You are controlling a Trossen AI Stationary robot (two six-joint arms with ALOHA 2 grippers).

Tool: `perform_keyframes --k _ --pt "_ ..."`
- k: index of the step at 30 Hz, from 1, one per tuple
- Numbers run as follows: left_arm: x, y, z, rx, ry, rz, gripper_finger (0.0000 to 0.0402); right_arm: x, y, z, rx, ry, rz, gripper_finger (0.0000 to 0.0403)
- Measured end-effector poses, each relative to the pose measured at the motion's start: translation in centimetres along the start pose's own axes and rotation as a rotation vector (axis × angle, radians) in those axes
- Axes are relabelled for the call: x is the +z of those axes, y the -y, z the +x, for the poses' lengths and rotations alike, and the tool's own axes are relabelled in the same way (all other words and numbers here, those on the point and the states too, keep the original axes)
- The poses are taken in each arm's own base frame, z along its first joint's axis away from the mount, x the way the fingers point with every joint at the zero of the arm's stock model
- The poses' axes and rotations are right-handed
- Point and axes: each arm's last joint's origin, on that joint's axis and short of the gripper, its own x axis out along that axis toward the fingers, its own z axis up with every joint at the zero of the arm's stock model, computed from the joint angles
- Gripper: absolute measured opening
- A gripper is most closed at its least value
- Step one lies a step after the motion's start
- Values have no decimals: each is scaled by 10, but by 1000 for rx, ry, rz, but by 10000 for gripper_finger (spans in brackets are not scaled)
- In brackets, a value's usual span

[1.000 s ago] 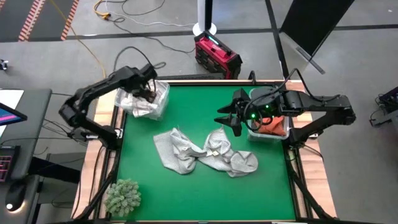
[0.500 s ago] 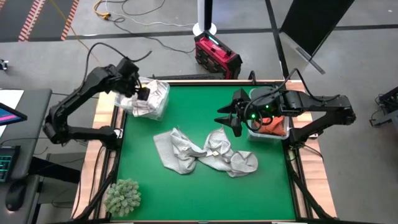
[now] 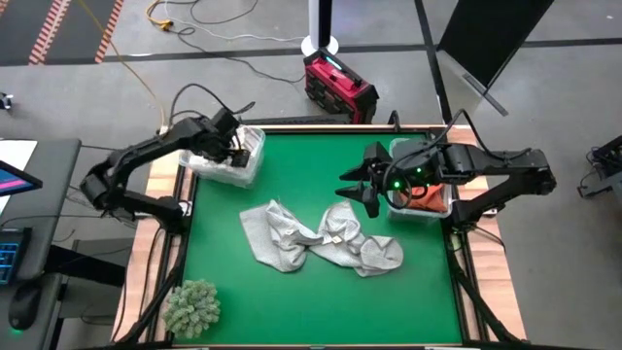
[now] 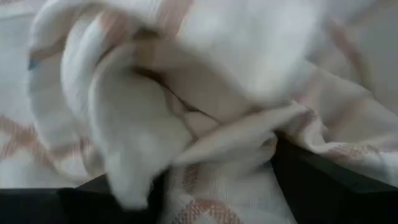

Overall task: Sort towels by color in basket
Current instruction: Put the white patterned towel into the left transparent bin, then put the light gray towel into the left transparent bin

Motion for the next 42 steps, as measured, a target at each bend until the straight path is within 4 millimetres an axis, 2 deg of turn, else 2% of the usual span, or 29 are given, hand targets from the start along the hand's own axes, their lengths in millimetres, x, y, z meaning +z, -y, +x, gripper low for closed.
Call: perform_keyframes --k 5,8,10,13,16,24,30,33,37,42 --pt "1 1 44 122 -21 42 275 -2 -3 -1 -20 11 2 260" --pt "-1 2 63 148 -64 82 275 -2 -4 -1 -27 16 2 260" --pt "-2 3 70 173 -91 104 275 -2 -4 -1 -28 16 2 260" --pt "1 4 69 180 -93 118 275 -2 -4 -1 -28 16 2 260" --pt "5 5 54 193 -80 144 275 -2 -4 -1 -28 16 2 260" --pt "13 1 -18 198 47 154 275 -2 -4 -1 -29 16 -7 260" --pt "3 -4 -74 120 206 111 275 -2 -4 -1 -29 16 -15 260" --pt "-7 -1 -100 -21 307 164 275 -3 -4 -1 -32 10 -19 260" --pt "-27 20 -129 -263 437 353 275 -3 -3 -1 -34 5 -43 260" --pt "-61 72 -145 -469 501 592 275 -7 5 -1 -85 -54 -65 260"
